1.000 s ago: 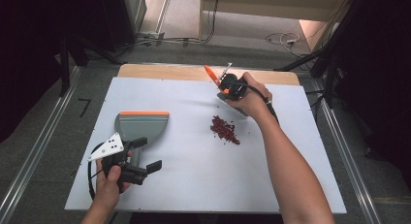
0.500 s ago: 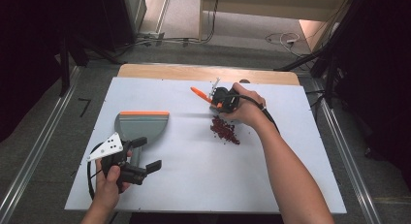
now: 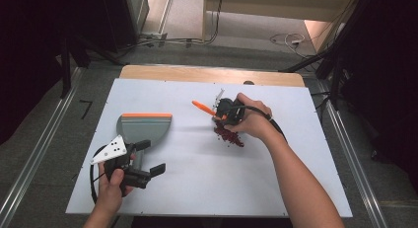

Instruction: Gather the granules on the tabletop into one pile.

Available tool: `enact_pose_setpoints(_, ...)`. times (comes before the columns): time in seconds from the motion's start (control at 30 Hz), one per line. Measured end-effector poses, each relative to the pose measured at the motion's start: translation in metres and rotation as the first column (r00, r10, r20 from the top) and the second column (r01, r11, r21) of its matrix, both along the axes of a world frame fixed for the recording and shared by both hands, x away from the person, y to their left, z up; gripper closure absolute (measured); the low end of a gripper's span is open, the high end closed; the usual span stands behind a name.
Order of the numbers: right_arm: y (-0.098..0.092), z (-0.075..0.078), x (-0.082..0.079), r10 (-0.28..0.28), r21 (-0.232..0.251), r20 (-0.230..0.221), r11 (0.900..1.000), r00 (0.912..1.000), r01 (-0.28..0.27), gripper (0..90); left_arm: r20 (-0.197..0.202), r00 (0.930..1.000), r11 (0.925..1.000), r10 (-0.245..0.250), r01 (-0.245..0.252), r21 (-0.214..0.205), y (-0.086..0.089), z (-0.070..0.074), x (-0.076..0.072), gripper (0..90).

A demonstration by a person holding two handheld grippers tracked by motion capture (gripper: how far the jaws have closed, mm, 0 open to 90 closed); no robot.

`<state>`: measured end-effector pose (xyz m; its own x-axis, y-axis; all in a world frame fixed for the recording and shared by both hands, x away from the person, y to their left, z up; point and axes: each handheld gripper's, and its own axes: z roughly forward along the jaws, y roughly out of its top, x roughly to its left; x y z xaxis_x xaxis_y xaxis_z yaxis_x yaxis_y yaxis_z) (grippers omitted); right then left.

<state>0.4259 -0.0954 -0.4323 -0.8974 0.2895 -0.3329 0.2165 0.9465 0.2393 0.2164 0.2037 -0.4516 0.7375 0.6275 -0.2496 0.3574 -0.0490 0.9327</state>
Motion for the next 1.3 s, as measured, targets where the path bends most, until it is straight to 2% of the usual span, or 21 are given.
enact_pose_setpoints(0.23,-0.001,0.000,-0.008,0.020,-0.003,-0.002,0.9998,0.9998,-0.020,68.5,0.002,1.0000,1.0000,-0.001,0.001,-0.001,0.000,0.000,0.000,0.3)
enact_pose_setpoints(0.33,-0.001,0.001,-0.011,0.028,-0.006,-0.017,0.9996,0.9995,-0.028,68.5,0.001,1.0000,1.0000,0.000,0.000,-0.001,0.000,0.000,0.000,0.3)
enact_pose_setpoints(0.57,0.000,0.002,-0.015,0.033,-0.005,0.002,0.9994,0.9994,-0.033,68.7,0.002,1.0000,1.0000,0.001,-0.001,0.001,-0.001,0.000,0.000,0.3)
enact_pose_setpoints(0.73,-0.003,0.008,-0.013,-0.015,0.038,0.036,0.9992,0.9992,0.014,69.1,0.001,1.0000,1.0000,0.004,-0.004,-0.001,0.000,0.000,0.000,0.3)
enact_pose_setpoints(0.9,-0.013,0.018,-0.010,-0.083,0.094,0.066,0.9927,0.9944,0.076,69.1,0.000,1.0000,1.0000,0.006,-0.006,-0.002,0.000,0.000,0.001,0.3)
enact_pose_setpoints(1.0,-0.021,0.024,-0.009,-0.152,0.100,0.056,0.9842,0.9868,0.146,69.1,0.001,1.0000,1.0000,0.007,-0.007,-0.003,0.000,0.000,0.001,0.3)
enact_pose_setpoints(1.07,-0.027,0.028,-0.008,-0.179,0.085,0.050,0.9810,0.9826,0.174,69.0,0.000,1.0000,1.0000,0.006,-0.006,-0.003,0.000,0.000,0.001,0.3)
enact_pose_setpoints(1.17,-0.037,0.031,-0.007,-0.253,0.074,0.055,0.9656,0.9658,0.249,69.0,0.001,1.0000,1.0000,0.005,-0.005,-0.001,-0.001,0.000,0.001,0.3)
enact_pose_setpoints(1.3,-0.052,0.030,-0.002,-0.352,0.047,0.043,0.9356,0.9350,0.350,69.1,0.000,1.0000,1.0000,0.006,-0.006,0.000,-0.001,0.000,0.000,0.3)
